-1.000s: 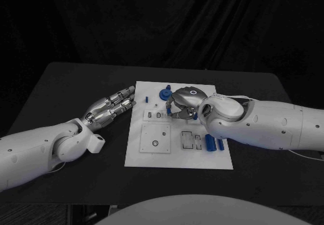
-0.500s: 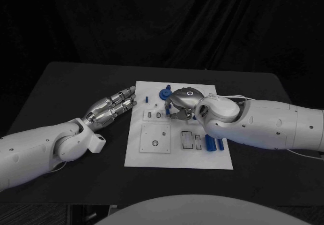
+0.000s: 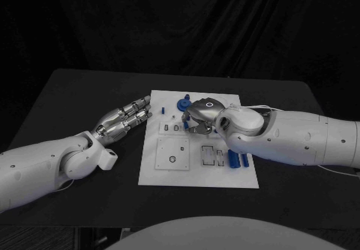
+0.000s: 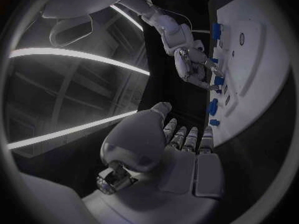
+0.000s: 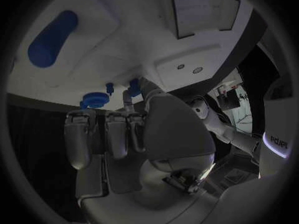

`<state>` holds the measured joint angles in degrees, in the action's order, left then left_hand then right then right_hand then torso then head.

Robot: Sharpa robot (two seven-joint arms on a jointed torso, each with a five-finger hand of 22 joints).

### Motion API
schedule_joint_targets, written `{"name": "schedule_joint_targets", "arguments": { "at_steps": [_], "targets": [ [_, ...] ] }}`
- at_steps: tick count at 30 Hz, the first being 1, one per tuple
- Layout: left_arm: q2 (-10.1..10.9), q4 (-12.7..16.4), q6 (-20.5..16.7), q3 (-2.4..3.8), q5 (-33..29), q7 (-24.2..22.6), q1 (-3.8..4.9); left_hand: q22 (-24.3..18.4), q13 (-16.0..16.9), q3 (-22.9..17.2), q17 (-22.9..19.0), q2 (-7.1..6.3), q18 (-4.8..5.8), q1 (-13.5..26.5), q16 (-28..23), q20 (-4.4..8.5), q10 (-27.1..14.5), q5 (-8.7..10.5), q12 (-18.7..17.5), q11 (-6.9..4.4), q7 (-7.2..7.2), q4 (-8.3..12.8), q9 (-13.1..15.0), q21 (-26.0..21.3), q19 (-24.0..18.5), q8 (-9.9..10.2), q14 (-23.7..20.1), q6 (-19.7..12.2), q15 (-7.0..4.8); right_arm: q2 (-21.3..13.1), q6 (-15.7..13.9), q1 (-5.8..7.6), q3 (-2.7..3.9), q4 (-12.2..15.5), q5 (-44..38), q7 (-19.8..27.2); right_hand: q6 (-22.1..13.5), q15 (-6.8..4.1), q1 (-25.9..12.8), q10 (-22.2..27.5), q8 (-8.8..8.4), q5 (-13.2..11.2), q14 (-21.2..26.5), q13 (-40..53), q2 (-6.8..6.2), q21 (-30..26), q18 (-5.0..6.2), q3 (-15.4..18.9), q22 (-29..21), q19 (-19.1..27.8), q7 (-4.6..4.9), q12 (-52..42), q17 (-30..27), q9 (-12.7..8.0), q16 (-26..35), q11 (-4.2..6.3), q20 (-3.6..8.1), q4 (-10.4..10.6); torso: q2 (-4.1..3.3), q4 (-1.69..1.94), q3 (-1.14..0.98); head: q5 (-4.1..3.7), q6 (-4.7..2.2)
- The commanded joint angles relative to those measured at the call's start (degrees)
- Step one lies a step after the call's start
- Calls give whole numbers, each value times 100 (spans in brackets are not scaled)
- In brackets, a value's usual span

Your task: Assemble the parts on the task board

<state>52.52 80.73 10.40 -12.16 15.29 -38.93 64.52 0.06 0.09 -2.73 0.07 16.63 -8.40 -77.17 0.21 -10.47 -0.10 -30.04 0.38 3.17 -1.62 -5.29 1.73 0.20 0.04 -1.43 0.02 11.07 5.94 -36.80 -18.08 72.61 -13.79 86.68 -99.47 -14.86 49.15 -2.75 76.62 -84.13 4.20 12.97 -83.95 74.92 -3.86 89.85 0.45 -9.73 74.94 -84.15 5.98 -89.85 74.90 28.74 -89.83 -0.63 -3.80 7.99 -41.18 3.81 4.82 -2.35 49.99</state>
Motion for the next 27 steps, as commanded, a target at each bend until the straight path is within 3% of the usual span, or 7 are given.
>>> {"name": "schedule_joint_targets", "arguments": {
  "at_steps": [1, 12, 17, 19, 22, 24, 27],
  "targets": [
    [-18, 7, 53, 5, -10, -948, -8, -6, -9, -17, -7, -10, -10, 70, -21, -36, 10, -33, -38, 42, 2, -4, -3, -20, -4, -17, -2, -35, 47, 6, 130, -16, 3, -10, -76, -42, -132, 47, -89, -587, -64, -120, -605, 1508, -37, 15, -45, 29, 1506, -585, -9, -15, 1510, -73, -17, -28, -44, 26, 2, 6, 1, -14, 1],
    [-28, -14, 39, 5, -10, -970, -21, -6, -9, -17, -7, -10, -10, 70, -21, -36, 10, -33, -38, 42, 2, -4, -3, -20, -4, -17, -2, -35, 47, -8, -31, -16, 3, -33, -76, 40, -785, 40, -283, -587, -70, -969, -605, 1508, -144, 15, -45, 272, 1506, -585, -20, -15, 1510, -504, -17, -19, -34, 213, 6, -2, -4, -8, 1],
    [-9, 8, -95, 5, -10, -1016, -27, -6, -9, -49, -7, -29, -19, 90, -21, -44, 10, -42, -38, 13, 20, 17, 5, -20, -4, -27, -2, 10, 37, -93, -482, -16, 6, 8, -78, 177, -1001, 18, -304, -587, -51, -1022, -605, 1508, -402, 15, -45, 346, 1506, -585, -44, -15, 1510, -677, -17, 3, -15, 466, 4, 2, -7, 30, 1],
    [33, 51, -191, 6, -10, -1027, -28, -6, -9, -72, -7, -40, -40, 108, -21, -68, 10, -52, -38, 2, 49, 32, 10, -20, -4, -34, -2, 45, 38, -168, -785, -14, 16, 65, -79, 275, -986, 14, -274, -587, -42, -1021, -605, 1508, -443, 15, -45, 339, 1506, -585, -39, -15, 1510, -703, -17, 3, -9, 553, 4, 1, -7, 48, 1],
    [116, 140, -335, 6, -10, -1031, -24, 27, 68, -145, -7, -67, -121, 175, -21, -165, 184, -77, 36, 163, 95, 77, 19, 19, 43, -40, -2, 135, 68, -284, -1284, 17, 31, 140, -15, 504, -930, 12, -176, -587, -26, -1012, -605, 1508, -394, 15, -45, 283, 1506, -585, -36, -15, 1510, -735, -17, 3, -4, 638, 4, -1, -6, 91, 1],
    [174, 207, -428, 6, -10, -1022, -8, 61, 171, -192, 21, -96, -152, 218, 7, -188, 427, -92, 158, 285, 108, 90, 24, 70, 113, -46, 34, 193, 64, -369, -1578, 65, 36, 182, 149, 690, -867, 9, 119, -587, -18, -725, -605, 1508, -182, 15, -45, 119, 1506, -585, -62, -15, 1510, -792, -17, 17, -7, 557, 6, -9, -9, 119, -99],
    [220, 267, -522, 7, -10, -987, 55, 95, 245, -280, 81, -164, -168, 235, 66, -215, 613, -145, 372, 428, 158, 57, 39, 129, 211, -64, 139, 310, 68, -505, -1789, 147, 39, 240, 431, 871, -829, 4, 192, -587, -14, -557, -605, 1508, -115, 15, -45, 97, 1506, -585, -53, -15, 1510, -835, -17, 18, -2, 520, 11, -15, -12, 135, -316]
  ]
}}
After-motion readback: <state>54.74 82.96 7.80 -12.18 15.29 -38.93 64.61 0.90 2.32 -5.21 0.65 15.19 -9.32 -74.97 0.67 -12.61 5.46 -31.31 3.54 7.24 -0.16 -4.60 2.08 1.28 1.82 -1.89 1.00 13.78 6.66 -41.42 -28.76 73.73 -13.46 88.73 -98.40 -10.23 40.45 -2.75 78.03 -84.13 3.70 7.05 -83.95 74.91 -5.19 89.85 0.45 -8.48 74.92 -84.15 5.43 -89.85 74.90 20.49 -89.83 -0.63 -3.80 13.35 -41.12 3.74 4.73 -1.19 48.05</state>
